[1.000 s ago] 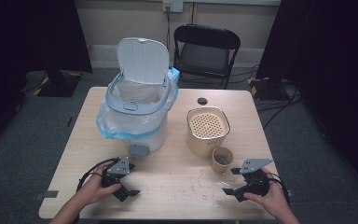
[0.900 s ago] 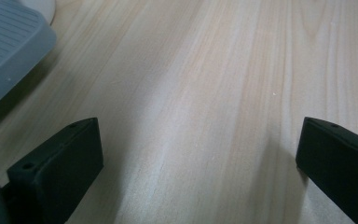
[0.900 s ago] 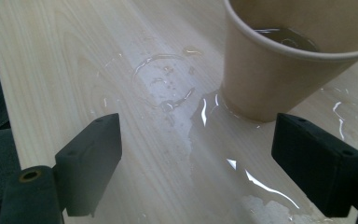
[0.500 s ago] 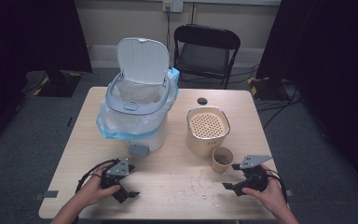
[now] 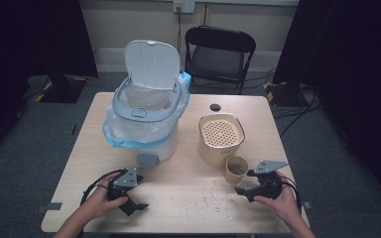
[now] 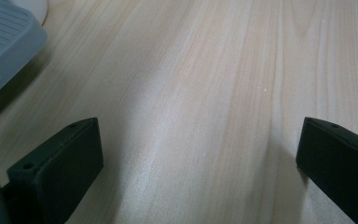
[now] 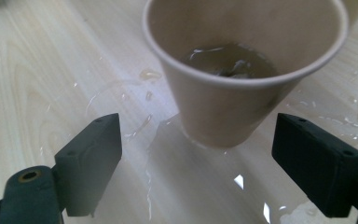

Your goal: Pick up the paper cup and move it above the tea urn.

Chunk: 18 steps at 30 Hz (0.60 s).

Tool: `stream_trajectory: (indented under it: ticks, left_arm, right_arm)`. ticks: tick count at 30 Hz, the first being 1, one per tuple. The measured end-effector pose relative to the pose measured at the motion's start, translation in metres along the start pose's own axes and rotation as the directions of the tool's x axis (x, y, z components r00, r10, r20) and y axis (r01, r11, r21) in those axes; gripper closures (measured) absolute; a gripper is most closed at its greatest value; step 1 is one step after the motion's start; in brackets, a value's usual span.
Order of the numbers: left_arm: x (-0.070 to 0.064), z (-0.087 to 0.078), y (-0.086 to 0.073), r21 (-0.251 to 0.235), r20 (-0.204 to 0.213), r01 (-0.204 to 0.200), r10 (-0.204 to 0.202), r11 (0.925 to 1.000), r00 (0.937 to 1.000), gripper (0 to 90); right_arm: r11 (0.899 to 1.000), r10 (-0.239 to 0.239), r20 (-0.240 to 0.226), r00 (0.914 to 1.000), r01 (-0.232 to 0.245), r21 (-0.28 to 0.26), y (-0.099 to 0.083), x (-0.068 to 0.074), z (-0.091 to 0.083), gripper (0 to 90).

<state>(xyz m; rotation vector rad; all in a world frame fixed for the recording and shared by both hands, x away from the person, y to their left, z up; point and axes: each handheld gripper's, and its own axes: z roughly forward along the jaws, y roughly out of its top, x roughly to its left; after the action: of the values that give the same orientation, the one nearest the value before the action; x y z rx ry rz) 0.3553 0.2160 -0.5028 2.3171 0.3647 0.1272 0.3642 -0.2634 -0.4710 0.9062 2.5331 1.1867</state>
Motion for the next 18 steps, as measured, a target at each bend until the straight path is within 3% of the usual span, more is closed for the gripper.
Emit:
stream_trajectory:
  ticks: [7, 18]
  left_arm:
    - [0.0, 0.0, 0.0, 0.0, 0.0, 0.0, 0.0, 1.0, 1.0, 0.0]
    - [0.0, 0.0, 0.0, -0.001, 0.0, 0.0, 0.0, 1.0, 1.0, 0.0]
  right_arm:
    - [1.0, 0.01, 0.025, 0.9997, -0.009, -0.013, 0.0, -0.005, 0.007, 19.1]
    - [0.999, 0.033, 0.018, 0.9993, -0.032, -0.036, 0.0, -0.017, 0.017, 20.1]
